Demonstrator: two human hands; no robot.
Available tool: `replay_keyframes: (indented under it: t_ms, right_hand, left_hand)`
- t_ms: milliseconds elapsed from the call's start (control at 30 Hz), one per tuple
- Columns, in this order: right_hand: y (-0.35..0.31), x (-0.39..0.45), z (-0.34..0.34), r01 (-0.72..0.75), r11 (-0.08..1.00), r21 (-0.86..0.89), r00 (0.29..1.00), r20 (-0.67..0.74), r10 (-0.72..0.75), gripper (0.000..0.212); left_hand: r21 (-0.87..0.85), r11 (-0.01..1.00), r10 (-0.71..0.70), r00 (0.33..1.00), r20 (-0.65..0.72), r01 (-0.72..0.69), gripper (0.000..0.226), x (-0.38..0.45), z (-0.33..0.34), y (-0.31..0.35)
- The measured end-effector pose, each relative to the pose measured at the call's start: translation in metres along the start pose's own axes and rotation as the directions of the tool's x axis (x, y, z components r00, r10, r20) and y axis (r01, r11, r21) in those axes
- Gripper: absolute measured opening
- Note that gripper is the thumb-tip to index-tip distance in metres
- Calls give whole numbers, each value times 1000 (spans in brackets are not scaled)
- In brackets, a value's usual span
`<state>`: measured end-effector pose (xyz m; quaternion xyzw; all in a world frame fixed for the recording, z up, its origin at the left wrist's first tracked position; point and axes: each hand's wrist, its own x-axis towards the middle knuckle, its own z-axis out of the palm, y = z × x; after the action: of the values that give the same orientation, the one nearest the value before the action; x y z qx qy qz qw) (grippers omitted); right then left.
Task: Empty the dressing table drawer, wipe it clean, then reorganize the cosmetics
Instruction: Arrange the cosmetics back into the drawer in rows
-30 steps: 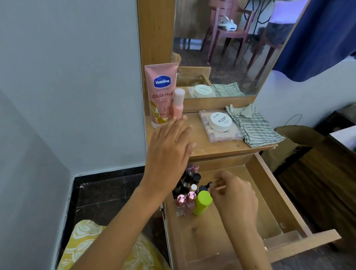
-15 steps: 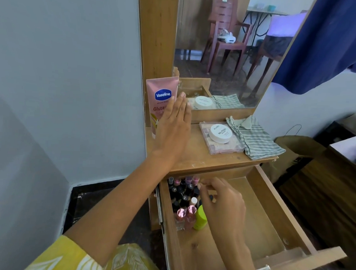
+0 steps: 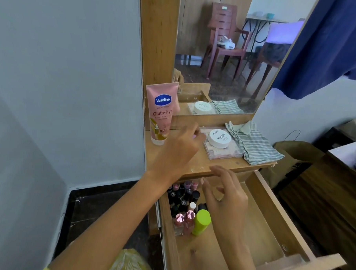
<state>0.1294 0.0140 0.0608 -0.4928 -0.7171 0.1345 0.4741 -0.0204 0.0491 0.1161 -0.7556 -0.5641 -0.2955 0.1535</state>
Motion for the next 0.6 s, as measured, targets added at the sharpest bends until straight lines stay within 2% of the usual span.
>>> replay_keyframes:
  t_ms: [67,133,233,333,433,467,500,567,600]
  right_hand:
    - [2,3,-3,45,998,-36,999,0,-45,43]
    - [4,6,-8,58,998,-38,998,-9,-58,40]
    - [12,7,-21,106,994,-35,994,-2,-107,23]
    - [20,2,-37,145,989,-23,983,115,-141,27]
    - [25,-5,-45,96,995,-10,984,153,-93,31]
    - [27,-7,-46,49,998,-27,988,146,-45,29]
    - [29,-8,-47,-23,998,-53,990,135,30,25]
    - [37,-6,-46,-200,971,-133,967,131,218,21]
    - [43,-4,-44,-281,942,-181,940,145,308,21]
  left_hand:
    - [-239,971,-45,996,-77,25,19,-8,-5,15]
    - [-440,895,-132,986,-99,76,16,-15,-9,28]
    - [-577,799,-249,967,-58,172,15,-24,-9,39]
    - [-672,701,-338,941,-19,238,16,-36,-7,48]
    - [-733,627,-355,934,32,263,24,-45,-5,53]
    - [-717,635,-347,935,68,288,31,-47,-4,53]
    - [-647,690,-337,935,107,323,40,-48,-1,50]
    - [-348,861,-315,926,208,371,57,-51,6,38]
    - [-181,912,-308,907,289,367,62,-54,10,31]
